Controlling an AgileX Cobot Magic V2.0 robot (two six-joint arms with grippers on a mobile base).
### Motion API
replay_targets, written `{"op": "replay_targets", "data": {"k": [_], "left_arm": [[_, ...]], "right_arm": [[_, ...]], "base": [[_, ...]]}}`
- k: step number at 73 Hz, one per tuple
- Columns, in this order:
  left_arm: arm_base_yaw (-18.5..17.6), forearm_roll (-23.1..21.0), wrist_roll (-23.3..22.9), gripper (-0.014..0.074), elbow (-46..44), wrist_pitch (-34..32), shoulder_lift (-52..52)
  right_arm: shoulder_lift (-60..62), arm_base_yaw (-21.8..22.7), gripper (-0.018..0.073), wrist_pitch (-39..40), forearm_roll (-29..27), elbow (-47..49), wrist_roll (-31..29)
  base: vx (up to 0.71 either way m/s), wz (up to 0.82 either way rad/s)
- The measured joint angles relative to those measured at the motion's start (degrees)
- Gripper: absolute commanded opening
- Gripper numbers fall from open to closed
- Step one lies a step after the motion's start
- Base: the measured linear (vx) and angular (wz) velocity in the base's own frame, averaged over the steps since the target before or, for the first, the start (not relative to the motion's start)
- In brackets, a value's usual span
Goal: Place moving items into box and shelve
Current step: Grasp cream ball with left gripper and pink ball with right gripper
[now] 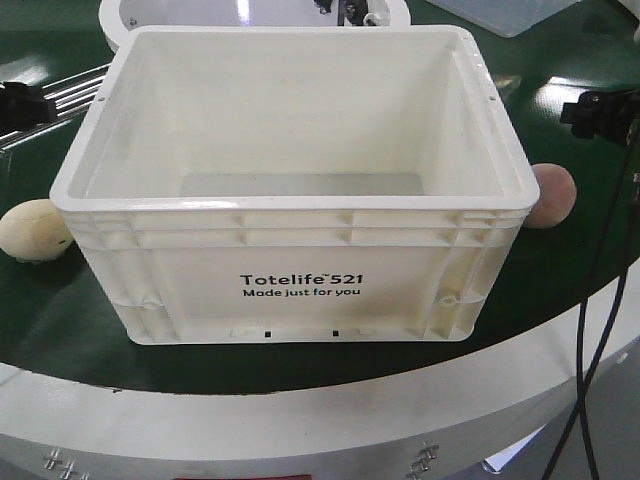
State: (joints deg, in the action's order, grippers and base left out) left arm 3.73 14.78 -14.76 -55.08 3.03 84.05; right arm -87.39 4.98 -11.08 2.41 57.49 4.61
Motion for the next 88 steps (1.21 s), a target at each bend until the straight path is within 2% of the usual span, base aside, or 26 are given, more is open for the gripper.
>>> {"op": "replay_targets", "data": {"k": [18, 46, 66, 72, 75, 79, 88], "left_arm": [[0.0, 0.0, 0.0, 0.0555, -0.1, 0.2, 2.5], [0.0, 0.0, 0.0, 0.0555, -0.1, -0.3, 3.3], [0.0, 0.0, 0.0, 0.0555, -0.1, -0.3, 3.3], [0.0, 0.0, 0.0, 0.0555, -0.1, -0.3, 3.3], [0.0, 0.0, 0.0, 0.0555, -0.1, -0.3, 3.3], [0.0, 0.0, 0.0, 0.0555, -0.1, -0.2, 3.3], [0.0, 0.0, 0.0, 0.0555, -0.1, 0.4, 3.3]], "right_arm": [[-5.8, 0.0, 0.0580, -0.2, -3.1, 0.1, 0.0], [-11.8, -4.6, 0.0518, 0.8, -3.2, 0.2, -0.1], [-16.5, -4.7, 0.0502, 2.5, -2.4, 0.7, -0.3], [-17.4, -4.7, 0.0451, 2.8, -1.7, 0.9, -0.4], [-17.9, -4.7, 0.0388, 3.0, -1.6, 0.9, -0.4], [-18.2, -4.7, 0.0302, 3.1, -1.5, 1.0, -0.4], [-18.5, -4.7, 0.0034, 3.0, -1.5, 1.2, -0.4]], "base": [[0.00, 0.00], [0.00, 0.00], [0.00, 0.00], [0.00, 0.00], [0.00, 0.00], [0.00, 0.00], [0.00, 0.00]]}}
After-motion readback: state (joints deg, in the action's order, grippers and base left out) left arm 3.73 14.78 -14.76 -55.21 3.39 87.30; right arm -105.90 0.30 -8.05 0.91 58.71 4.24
